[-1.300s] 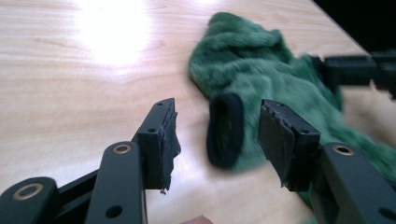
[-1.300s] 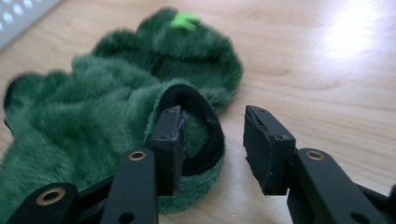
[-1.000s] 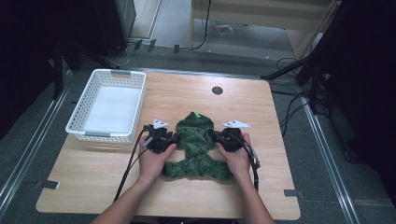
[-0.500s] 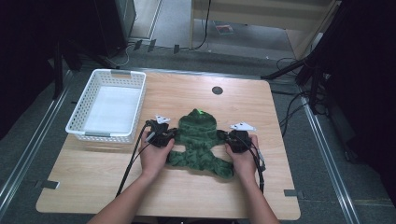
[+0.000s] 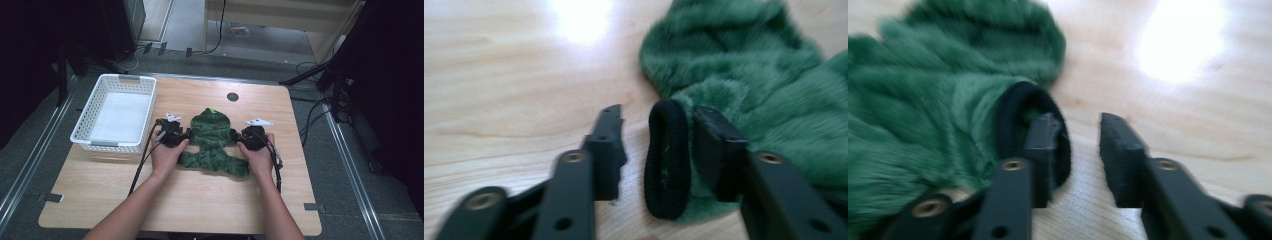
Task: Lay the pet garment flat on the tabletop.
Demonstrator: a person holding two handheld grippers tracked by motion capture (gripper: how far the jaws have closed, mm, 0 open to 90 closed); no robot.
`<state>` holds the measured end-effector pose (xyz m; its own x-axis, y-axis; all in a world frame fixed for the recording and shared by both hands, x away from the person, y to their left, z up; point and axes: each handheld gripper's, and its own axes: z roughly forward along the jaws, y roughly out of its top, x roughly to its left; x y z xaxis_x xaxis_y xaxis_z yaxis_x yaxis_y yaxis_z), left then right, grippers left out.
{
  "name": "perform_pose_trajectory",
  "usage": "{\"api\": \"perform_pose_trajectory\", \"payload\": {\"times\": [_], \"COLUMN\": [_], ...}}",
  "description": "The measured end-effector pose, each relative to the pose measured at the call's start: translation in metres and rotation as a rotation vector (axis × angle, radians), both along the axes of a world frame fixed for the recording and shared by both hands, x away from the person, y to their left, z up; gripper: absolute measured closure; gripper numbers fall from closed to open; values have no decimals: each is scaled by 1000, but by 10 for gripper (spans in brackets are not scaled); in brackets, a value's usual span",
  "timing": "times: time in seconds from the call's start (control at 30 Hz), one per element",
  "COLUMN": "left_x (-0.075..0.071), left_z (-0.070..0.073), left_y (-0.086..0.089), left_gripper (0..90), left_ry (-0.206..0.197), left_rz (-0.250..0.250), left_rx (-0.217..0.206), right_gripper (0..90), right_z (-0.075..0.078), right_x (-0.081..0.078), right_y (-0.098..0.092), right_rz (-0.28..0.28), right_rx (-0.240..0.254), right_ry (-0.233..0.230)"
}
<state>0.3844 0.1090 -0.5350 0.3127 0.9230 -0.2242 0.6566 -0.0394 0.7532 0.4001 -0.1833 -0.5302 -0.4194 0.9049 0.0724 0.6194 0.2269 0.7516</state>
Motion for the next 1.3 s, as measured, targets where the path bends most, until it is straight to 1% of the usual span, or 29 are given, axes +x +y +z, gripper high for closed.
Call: {"api": "perform_pose_trajectory", "payload": {"times": [0.03, 0.07, 0.1, 0.17, 0.2, 0.23, 0.3, 0.37, 0.4, 0.43, 0.47, 0.53, 0.63, 0.67, 0.73, 0.77, 0.8, 0.87, 0.9, 0.97, 1.0, 1.03, 1.07, 1.1, 1.13, 1.17, 1.23, 1.27, 1.3], "left_x": [-3, -6, -9, -10, -9, -7, 0, 6, 8, 9, 10, 9, 9, 9, 10, 9, 8, 6, 6, 7, 6, 5, 2, -2, -7, -12, -24, -31, -38], "left_z": [5, 11, 16, 23, 26, 27, 23, 14, 7, 2, -3, -7, -10, -10, -11, -11, -11, -11, -11, -9, -7, -4, 0, 4, 7, 9, 11, 11, 11], "left_y": [3, 5, 6, 5, 1, -4, -16, -27, -30, -31, -31, -27, -24, -23, -23, -24, -26, -29, -29, -29, -28, -27, -26, -25, -23, -21, -15, -13, -10], "left_gripper": [520, 498, 492, 507, 522, 541, 586, 616, 624, 628, 636, 639, 638, 640, 654, 659, 667, 674, 674, 670, 646, 594, 547, 508, 481, 472, 461, 457, 455], "left_ry": [-18, -36, -56, -93, -102, -106, -85, -48, -20, 5, 22, 39, 43, 42, 44, 41, 31, 17, 16, 22, 15, 0, -22, -44, -62, -65, -53, -51, -38], "left_rz": [1, 3, 4, 4, 3, -7, -45, -67, -67, -62, -54, -45, -50, -49, -39, -36, -36, -34, -31, -29, -35, -52, -64, -75, -85, -89, -108, -120, -137], "left_rx": [-30, -57, -74, -107, -114, -105, -91, -52, -44, -36, -31, -37, -23, -27, -27, -17, 4, 30, 32, 15, 1, -1, 9, 18, 19, 10, -12, -22, -34], "right_gripper": [651, 642, 657, 726, 756, 779, 798, 794, 792, 792, 798, 818, 843, 848, 857, 857, 859, 864, 868, 866, 844, 785, 712, 684, 685, 683, 664, 651, 636], "right_z": [6, 14, 22, 38, 45, 50, 53, 44, 36, 26, 17, 3, -9, -11, -12, -12, -13, -14, -15, -15, -14, -13, -10, -6, -2, 3, 13, 16, 18], "right_x": [-3, -6, -9, -14, -14, -13, -9, -4, -2, 2, 5, 9, 6, 4, -2, -4, -6, -9, -9, -9, -8, -8, -10, -13, -18, -23, -37, -44, -52], "right_y": [-2, -5, -7, -7, -5, 0, 18, 42, 53, 60, 63, 57, 42, 38, 36, 38, 39, 40, 39, 39, 39, 38, 36, 34, 32, 29, 25, 24, 24], "right_rz": [4, 11, 12, 9, 14, 26, 75, 136, 160, 159, 143, 97, 28, 18, 7, 0, 0, -1, -3, -10, -7, 3, 24, 37, 36, 36, 53, 66, 90], "right_rx": [28, 69, 108, 152, 170, 178, 155, 92, 44, -6, -29, -23, 3, 18, 1, -18, -39, -53, -49, -44, -39, -22, -12, -14, -17, -7, 12, 24, 26], "right_ry": [-18, -41, -72, -140, -159, -169, -169, -151, -123, -90, -51, 3, 31, 25, 8, 0, -16, -34, -39, -39, -35, -35, -47, -73, -94, -106, -142, -150, -145]}}
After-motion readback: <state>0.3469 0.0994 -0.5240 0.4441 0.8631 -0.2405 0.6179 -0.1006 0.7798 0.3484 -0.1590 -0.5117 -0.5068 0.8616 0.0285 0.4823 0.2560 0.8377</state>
